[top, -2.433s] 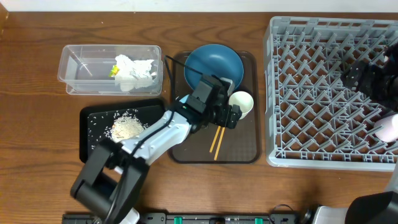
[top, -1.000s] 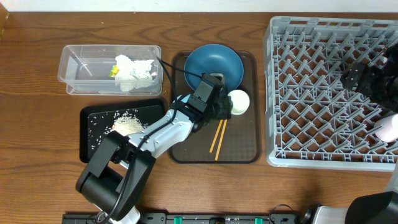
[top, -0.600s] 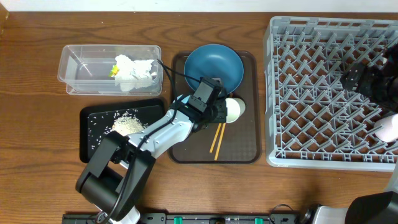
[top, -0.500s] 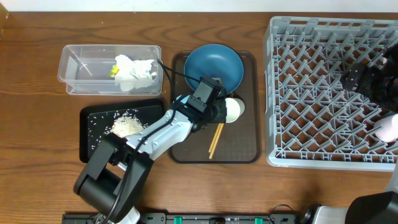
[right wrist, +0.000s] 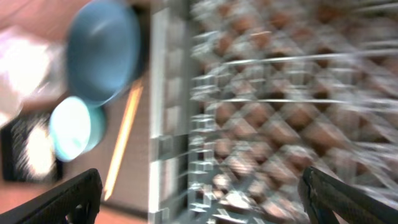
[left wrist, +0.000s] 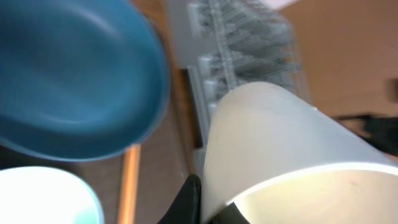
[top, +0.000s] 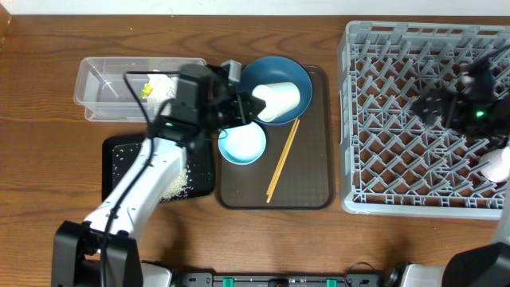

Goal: Sort waste into correct bins and load items into the dishwasher rack
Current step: 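Hand the cream cup from the left gripper to the right gripper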

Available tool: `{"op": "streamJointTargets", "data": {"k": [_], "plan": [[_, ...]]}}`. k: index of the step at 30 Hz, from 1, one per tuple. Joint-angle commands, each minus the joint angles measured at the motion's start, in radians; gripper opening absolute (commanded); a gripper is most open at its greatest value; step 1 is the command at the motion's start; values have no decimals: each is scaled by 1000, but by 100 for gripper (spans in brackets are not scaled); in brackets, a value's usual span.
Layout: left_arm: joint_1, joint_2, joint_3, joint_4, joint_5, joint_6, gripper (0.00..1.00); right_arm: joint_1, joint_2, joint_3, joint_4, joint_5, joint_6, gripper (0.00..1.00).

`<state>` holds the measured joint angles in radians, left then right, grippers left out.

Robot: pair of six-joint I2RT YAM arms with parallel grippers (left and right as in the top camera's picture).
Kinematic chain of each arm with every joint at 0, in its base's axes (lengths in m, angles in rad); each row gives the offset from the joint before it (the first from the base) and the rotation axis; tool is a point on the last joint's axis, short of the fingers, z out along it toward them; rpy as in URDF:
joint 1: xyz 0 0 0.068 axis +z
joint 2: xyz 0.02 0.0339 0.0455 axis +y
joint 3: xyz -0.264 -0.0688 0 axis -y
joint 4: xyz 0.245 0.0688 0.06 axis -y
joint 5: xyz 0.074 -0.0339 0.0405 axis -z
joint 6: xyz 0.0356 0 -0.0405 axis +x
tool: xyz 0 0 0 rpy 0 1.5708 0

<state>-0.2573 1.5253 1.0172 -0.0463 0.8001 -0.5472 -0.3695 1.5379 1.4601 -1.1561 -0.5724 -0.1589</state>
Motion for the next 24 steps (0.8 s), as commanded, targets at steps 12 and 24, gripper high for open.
{"op": "streamJointTargets", "data": {"k": [12,24], "plan": [[21,39,8,40,540,68,6,382,1,-331,325,-572,-295,99],[20,39,8,40,570,67,6,594,1,-349,641,-761,-291,97]]}}
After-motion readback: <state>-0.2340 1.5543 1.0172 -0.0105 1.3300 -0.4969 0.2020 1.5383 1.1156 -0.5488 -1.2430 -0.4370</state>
